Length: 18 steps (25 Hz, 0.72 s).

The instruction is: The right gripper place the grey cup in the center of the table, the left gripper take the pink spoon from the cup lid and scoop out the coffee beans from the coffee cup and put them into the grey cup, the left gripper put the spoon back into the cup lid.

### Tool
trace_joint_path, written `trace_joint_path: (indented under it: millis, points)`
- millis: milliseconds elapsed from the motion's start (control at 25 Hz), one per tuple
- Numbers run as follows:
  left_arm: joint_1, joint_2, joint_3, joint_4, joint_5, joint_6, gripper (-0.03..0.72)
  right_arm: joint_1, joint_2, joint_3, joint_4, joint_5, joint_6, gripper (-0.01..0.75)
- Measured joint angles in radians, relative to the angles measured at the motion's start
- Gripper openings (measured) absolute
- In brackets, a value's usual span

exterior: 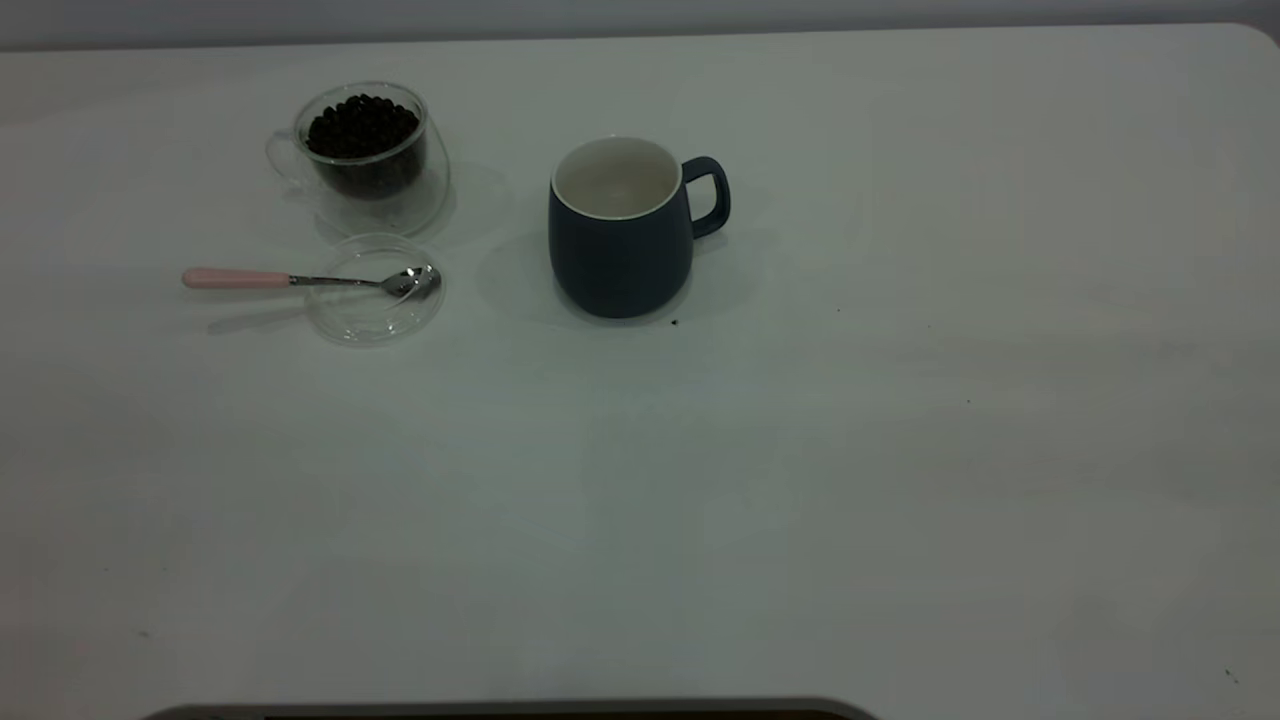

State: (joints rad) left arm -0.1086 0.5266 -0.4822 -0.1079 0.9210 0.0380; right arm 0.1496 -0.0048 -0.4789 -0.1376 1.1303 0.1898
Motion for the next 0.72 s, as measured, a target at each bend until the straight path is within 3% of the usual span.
trace_joint_path:
  millis: [280, 440, 720]
  points:
    - [0.000, -0.143, 0.013, -0.012, -0.006, 0.000, 0.536, 0.000, 0.000, 0.000, 0.000, 0.000, 0.000, 0.372]
    - [0.000, -0.201, -0.010, 0.006, 0.066, 0.000, 0.536, 0.000, 0.000, 0.000, 0.000, 0.000, 0.000, 0.372]
    - [0.000, -0.253, 0.000, 0.164, 0.190, -0.015, 0.536, 0.000, 0.000, 0.000, 0.000, 0.000, 0.000, 0.372]
